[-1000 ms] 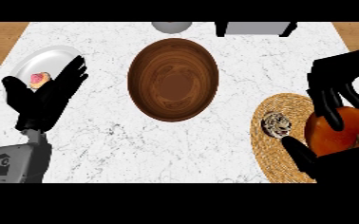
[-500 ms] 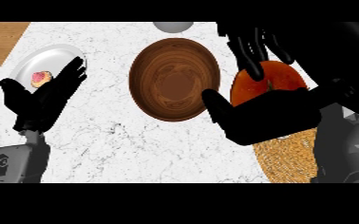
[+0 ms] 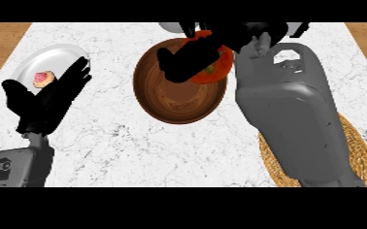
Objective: Pick the tomato from the placemat and place it in the bowl
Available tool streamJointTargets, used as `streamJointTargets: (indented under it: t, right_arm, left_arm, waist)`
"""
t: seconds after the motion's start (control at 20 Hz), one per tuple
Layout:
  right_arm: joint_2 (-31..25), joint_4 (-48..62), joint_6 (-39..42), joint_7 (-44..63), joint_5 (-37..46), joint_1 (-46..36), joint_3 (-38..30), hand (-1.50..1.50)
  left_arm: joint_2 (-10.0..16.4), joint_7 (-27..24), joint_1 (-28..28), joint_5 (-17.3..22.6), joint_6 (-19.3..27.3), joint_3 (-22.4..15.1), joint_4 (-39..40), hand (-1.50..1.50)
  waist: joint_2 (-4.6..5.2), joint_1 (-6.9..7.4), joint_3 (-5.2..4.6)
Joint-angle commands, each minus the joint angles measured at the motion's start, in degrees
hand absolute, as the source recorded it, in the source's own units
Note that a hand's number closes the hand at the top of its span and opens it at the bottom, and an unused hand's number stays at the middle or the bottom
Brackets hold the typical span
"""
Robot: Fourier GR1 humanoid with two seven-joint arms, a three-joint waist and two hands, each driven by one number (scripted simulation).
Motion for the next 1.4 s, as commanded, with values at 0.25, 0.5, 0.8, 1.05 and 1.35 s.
streamJointTargets:
  t: [0.25, 0.5, 0.8, 1.05, 1.35]
  right_arm:
    - [3.11, 27.82, -15.29, -14.29, 2.59, -5.60, -1.12, 1.50]
    - [3.15, 43.29, -23.78, -23.76, 0.74, -8.21, -0.04, 1.50]
    - [3.16, 53.72, -27.86, -23.58, -11.52, -9.72, -3.12, 1.50]
    - [3.17, 59.27, -33.38, -29.29, -20.20, -10.38, -4.12, -1.50]
    - [3.17, 64.15, -41.17, -38.61, -22.38, -12.59, -2.83, -1.50]
  left_arm:
    - [-0.65, -4.75, -2.45, -2.87, 0.70, -0.30, 5.60, 0.00]
    - [1.29, 2.03, -5.63, 1.06, -1.49, 0.72, 2.41, 0.00]
    - [-0.72, 1.46, -6.43, -0.56, -1.16, -2.12, 2.31, 0.00]
    - [-2.11, -0.31, -5.91, -1.25, -0.69, -2.88, 3.01, 0.00]
    - [-0.58, 0.61, -6.28, 0.02, -2.15, -1.60, 3.89, 0.00]
  waist:
    - [0.47, 0.37, -0.03]
    - [0.71, 2.09, 0.00]
    - [1.38, 4.57, -0.02]
    - [1.46, 5.34, -0.01]
    - [1.46, 5.11, -0.01]
